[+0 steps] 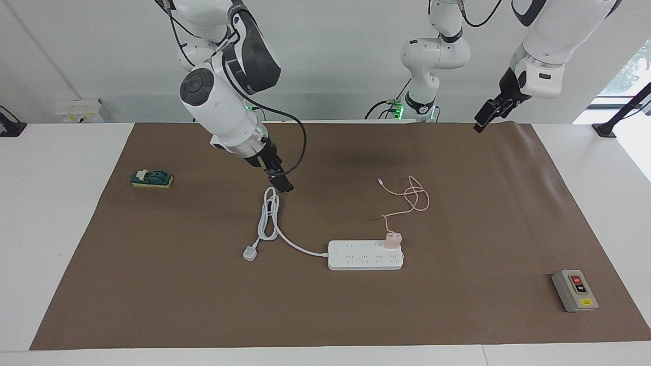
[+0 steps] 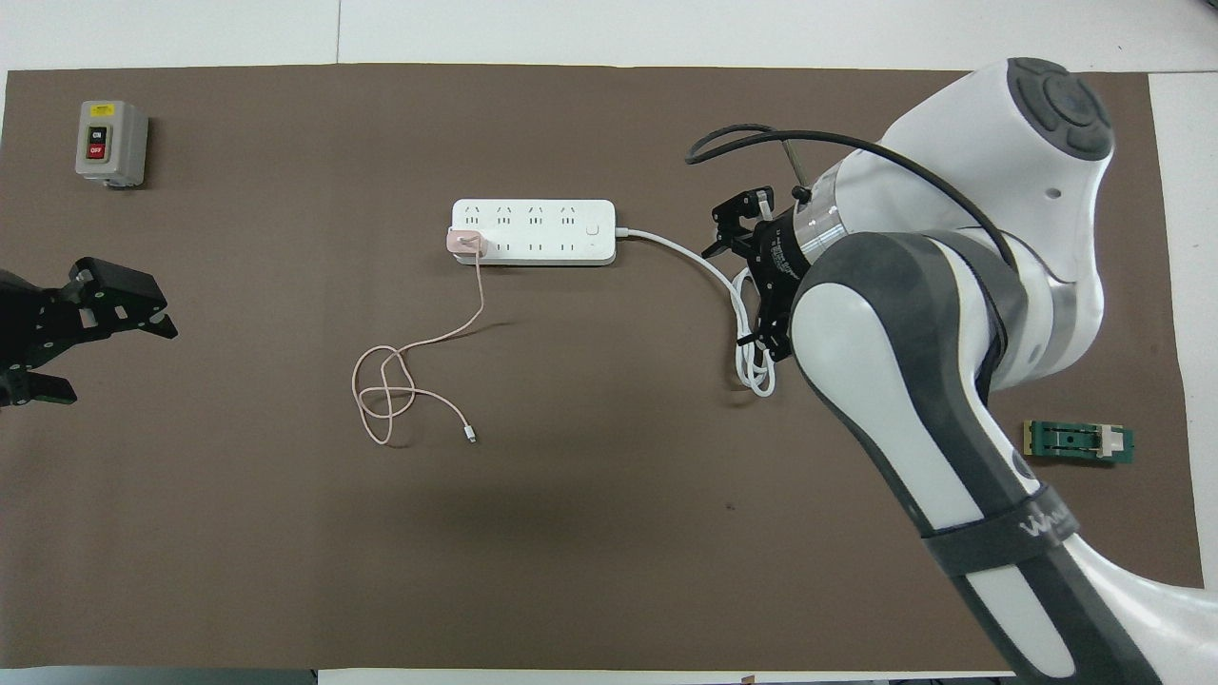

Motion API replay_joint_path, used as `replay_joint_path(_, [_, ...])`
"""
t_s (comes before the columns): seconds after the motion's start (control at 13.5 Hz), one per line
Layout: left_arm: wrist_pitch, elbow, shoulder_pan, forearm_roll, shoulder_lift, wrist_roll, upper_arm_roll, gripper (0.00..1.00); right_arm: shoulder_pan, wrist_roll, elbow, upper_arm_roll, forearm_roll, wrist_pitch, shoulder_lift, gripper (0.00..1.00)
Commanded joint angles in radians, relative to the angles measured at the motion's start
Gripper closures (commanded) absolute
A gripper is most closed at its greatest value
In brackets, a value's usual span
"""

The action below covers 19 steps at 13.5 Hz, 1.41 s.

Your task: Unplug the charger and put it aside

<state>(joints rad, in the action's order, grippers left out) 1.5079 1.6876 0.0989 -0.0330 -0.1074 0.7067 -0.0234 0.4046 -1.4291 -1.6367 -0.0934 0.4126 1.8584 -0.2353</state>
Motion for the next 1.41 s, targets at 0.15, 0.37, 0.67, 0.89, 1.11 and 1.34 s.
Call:
replay_joint_path(0.15, [0.046,-0.125,0.108,0.022,0.216,0.427,0.005,0.00,0.009,-0.115,-0.002,0.000,0.110,0.122,-0.084,0.00])
replay_joint_path(0.37, [0.057,-0.307,0.140,0.012,0.405,0.636,0.008,0.00,0.031,-0.140,-0.002,0.000,0.121,0.192,-0.147,0.00])
replay_joint_path(0.67, [0.189,-0.368,0.197,0.019,0.553,0.911,0.016,0.00,0.091,-0.140,-0.045,0.000,0.127,0.344,-0.203,0.00])
replay_joint_path(0.89, [0.270,-0.396,0.245,0.019,0.650,1.068,0.022,0.00,0.097,-0.134,-0.045,0.001,0.199,0.421,-0.252,0.00])
replay_joint_path(1.11, [0.322,-0.381,0.272,0.019,0.649,1.131,0.022,0.00,0.097,-0.076,-0.038,0.003,0.207,0.447,-0.276,0.00])
replay_joint_path(1.34, [0.373,-0.321,0.300,0.024,0.643,1.151,0.022,0.00,0.083,-0.065,0.015,0.001,0.267,0.440,-0.326,0.00])
